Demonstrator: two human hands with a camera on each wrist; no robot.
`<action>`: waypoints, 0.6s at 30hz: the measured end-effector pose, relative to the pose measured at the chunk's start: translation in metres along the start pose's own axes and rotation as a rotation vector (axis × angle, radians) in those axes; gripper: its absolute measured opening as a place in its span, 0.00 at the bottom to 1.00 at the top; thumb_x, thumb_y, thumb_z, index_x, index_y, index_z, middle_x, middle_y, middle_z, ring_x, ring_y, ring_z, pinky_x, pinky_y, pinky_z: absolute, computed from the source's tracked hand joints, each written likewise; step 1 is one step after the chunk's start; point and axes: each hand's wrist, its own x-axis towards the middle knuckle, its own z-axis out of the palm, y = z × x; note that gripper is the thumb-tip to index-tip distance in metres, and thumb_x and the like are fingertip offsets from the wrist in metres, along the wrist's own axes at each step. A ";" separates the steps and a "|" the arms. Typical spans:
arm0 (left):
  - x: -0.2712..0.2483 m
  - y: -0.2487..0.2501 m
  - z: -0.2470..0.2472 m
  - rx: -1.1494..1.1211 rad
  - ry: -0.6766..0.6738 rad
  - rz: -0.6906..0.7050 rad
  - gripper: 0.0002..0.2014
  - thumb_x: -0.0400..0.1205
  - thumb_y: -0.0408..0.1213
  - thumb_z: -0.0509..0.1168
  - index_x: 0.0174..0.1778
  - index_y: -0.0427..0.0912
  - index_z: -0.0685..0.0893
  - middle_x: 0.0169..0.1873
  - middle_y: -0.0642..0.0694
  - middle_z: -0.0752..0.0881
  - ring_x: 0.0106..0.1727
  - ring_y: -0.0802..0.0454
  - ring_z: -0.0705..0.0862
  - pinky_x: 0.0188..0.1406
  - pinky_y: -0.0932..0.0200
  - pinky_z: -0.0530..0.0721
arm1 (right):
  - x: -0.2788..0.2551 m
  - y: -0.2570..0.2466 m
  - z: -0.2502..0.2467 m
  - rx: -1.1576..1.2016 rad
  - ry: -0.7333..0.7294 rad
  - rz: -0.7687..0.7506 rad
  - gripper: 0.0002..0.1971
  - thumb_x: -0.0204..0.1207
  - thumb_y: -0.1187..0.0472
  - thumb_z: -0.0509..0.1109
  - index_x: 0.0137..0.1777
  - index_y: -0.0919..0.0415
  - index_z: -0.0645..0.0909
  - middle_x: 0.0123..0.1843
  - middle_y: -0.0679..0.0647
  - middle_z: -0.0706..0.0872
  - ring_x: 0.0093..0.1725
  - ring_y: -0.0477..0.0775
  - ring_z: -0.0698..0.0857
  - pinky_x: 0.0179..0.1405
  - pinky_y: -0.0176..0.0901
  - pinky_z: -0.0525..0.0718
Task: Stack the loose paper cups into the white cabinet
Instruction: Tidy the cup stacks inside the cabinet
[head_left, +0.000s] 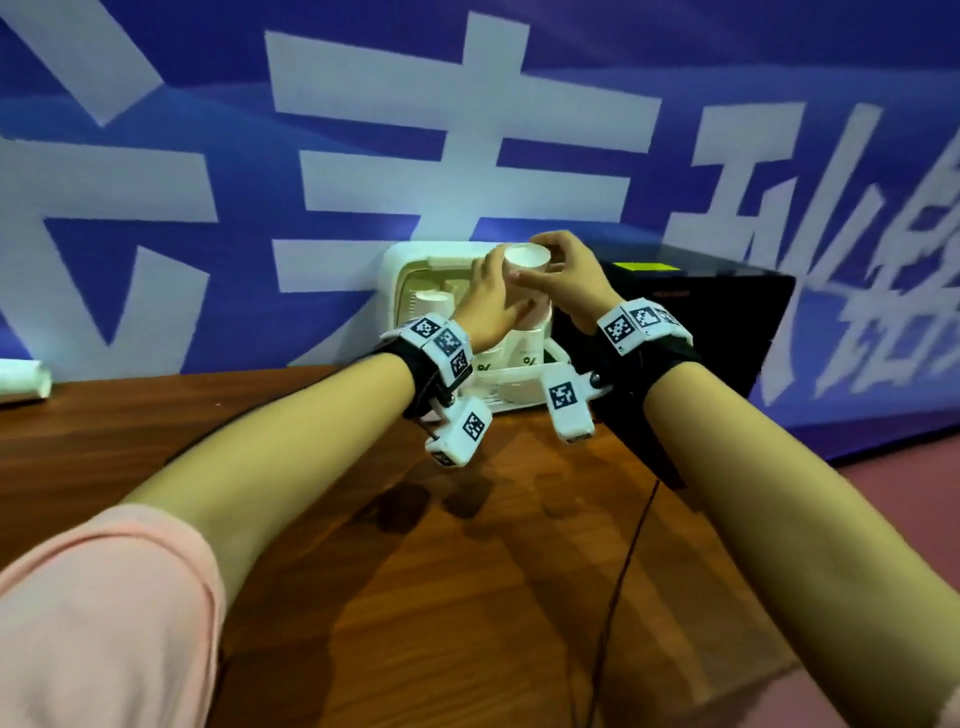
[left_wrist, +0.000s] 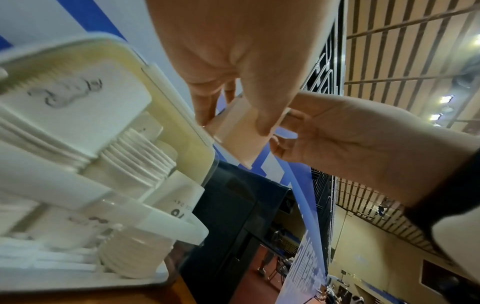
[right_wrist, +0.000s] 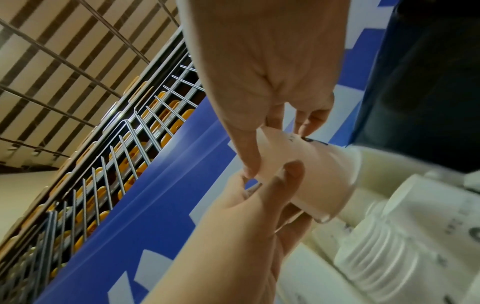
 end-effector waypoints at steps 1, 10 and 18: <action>0.004 0.003 0.007 -0.029 -0.003 0.033 0.38 0.81 0.34 0.67 0.82 0.38 0.52 0.77 0.34 0.61 0.77 0.40 0.67 0.72 0.54 0.68 | 0.001 0.004 -0.008 -0.027 0.016 -0.020 0.29 0.66 0.62 0.83 0.66 0.62 0.77 0.60 0.57 0.84 0.58 0.55 0.84 0.62 0.51 0.84; 0.035 -0.005 0.037 0.002 0.043 0.266 0.31 0.79 0.20 0.58 0.79 0.34 0.62 0.76 0.34 0.65 0.78 0.40 0.66 0.77 0.55 0.64 | 0.011 0.037 -0.016 -0.070 0.115 -0.183 0.27 0.70 0.65 0.80 0.68 0.62 0.75 0.60 0.50 0.83 0.59 0.49 0.83 0.61 0.43 0.83; 0.034 -0.035 0.042 0.107 -0.053 0.296 0.34 0.73 0.16 0.57 0.78 0.33 0.65 0.82 0.40 0.55 0.80 0.43 0.62 0.76 0.62 0.61 | 0.015 0.069 0.008 -0.047 0.121 -0.076 0.26 0.71 0.63 0.79 0.68 0.61 0.76 0.60 0.49 0.82 0.60 0.49 0.82 0.64 0.48 0.81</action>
